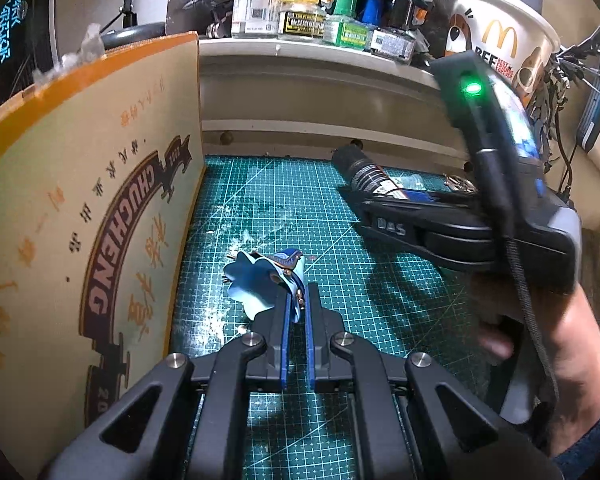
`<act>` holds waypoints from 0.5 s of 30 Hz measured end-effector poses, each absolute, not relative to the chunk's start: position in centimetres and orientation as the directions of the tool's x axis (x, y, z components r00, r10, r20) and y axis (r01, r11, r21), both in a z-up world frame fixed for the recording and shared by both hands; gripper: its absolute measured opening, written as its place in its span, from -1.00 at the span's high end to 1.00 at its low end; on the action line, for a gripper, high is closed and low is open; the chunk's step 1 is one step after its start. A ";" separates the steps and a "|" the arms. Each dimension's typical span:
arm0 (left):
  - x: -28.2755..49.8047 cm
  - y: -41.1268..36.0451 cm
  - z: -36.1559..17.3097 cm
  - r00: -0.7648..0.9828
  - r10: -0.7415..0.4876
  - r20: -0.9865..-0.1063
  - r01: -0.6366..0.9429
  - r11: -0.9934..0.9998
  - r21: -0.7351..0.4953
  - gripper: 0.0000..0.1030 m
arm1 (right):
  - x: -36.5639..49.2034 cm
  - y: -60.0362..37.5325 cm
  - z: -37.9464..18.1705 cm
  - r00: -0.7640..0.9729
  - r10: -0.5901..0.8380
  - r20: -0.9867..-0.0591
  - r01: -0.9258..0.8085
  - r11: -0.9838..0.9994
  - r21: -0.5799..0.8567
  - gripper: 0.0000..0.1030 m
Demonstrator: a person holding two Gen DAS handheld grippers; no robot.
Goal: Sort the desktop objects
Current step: 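Lower the right gripper around the red-and-black spray can, then lift the spray can with the right gripper while the left gripper carries the flower part toward the box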
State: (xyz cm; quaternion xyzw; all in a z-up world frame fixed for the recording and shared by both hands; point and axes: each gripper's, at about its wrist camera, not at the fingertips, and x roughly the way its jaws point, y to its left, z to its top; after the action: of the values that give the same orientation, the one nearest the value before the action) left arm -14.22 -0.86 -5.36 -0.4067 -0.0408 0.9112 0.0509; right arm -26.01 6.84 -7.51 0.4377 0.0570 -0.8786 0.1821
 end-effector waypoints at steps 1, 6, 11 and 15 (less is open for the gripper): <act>-14.1 -0.8 -5.2 -0.667 0.125 -0.735 -0.061 -0.992 -0.114 0.88 | -25.8 7.1 -7.0 -0.552 -0.275 -0.787 0.372 -0.926 0.062 0.37; -13.0 -0.3 -4.0 -0.684 0.127 -0.719 -0.075 -0.992 -0.104 0.88 | -23.6 8.6 -4.6 -0.582 -0.284 -0.762 0.374 -0.926 0.060 0.37; -11.6 0.5 -2.7 -0.702 0.130 -0.700 -0.094 -0.991 -0.090 0.88 | -20.7 9.8 -3.4 -0.602 -0.282 -0.747 0.366 -0.929 0.056 0.37; -10.3 0.8 -1.3 -0.721 0.134 -0.680 -0.107 -0.991 -0.081 0.88 | -18.3 11.2 -1.8 -0.623 -0.285 -0.729 0.360 -0.931 0.056 0.37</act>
State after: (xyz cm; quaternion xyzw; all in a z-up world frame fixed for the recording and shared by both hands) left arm -10.26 0.83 -1.32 -0.3678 -0.0181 0.9274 0.0649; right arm -18.34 11.21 -1.80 0.3957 0.0478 -0.8995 0.1792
